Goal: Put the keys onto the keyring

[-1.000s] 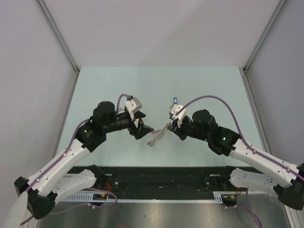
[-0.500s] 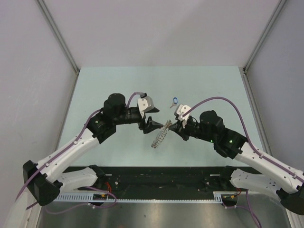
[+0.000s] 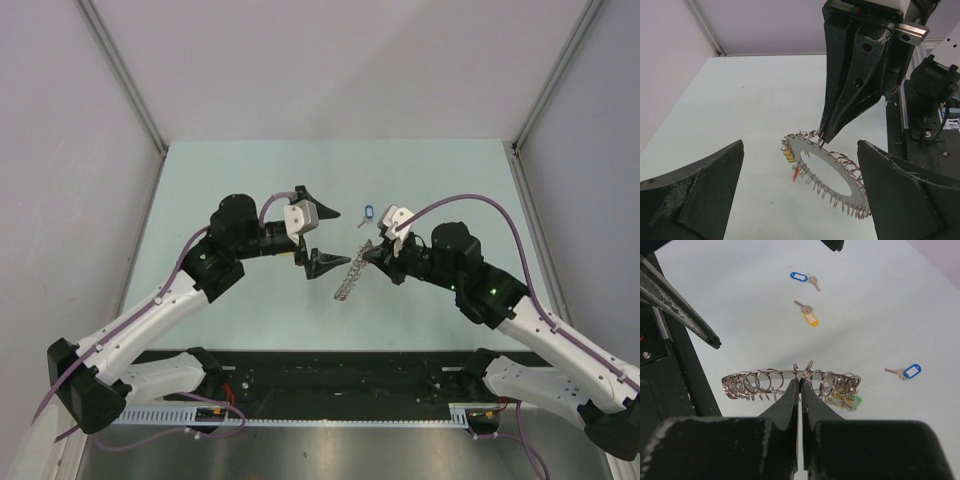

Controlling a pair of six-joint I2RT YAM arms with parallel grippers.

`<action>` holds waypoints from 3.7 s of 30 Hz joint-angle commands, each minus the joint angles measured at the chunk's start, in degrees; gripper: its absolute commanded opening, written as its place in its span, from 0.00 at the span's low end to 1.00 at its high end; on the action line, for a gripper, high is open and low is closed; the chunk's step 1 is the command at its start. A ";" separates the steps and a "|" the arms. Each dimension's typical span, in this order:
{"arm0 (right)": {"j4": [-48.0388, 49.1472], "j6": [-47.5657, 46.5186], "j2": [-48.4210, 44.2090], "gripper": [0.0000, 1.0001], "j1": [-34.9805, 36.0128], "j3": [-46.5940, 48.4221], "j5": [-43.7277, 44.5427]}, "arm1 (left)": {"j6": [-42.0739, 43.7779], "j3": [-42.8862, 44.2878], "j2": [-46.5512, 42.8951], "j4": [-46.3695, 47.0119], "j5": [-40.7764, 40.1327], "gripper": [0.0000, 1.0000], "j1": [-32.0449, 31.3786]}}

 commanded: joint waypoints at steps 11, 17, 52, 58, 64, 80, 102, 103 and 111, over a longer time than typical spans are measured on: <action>1.66 -2.64 4.54 0.00 -0.52 8.19 -4.89 | 1.09 -8.56 -4.18 8.97 5.20 0.83 -0.32; 1.05 -3.08 4.89 0.00 -0.52 8.19 -5.15 | -0.93 -9.27 -3.23 11.34 4.67 0.67 -0.32; 0.08 -4.31 4.80 0.00 1.77 8.19 -5.42 | -4.36 -6.98 3.02 9.15 6.60 0.16 -0.32; -0.18 -4.48 5.07 0.00 2.21 8.19 -5.33 | -4.98 -6.02 4.07 7.92 7.65 0.06 -0.32; -0.36 -3.79 5.24 0.05 2.39 8.28 -4.54 | -5.50 -5.75 4.25 7.83 8.44 0.00 -0.41; -1.16 3.16 -1.17 0.48 -4.91 4.94 -3.83 | -16.92 -13.66 1.70 26.36 2.83 0.00 -0.32; 9.22 6.94 6.21 0.49 -8.51 -0.16 -11.56 | -17.02 -13.84 1.43 27.43 6.51 0.00 -0.40; 10.79 7.12 6.56 0.49 -8.69 -0.16 -11.74 | -16.93 -13.58 1.52 27.17 7.30 0.00 -0.32; 14.41 14.84 7.71 0.50 -13.07 -0.07 1.86 | -16.93 -13.57 1.17 27.43 8.01 0.00 -0.32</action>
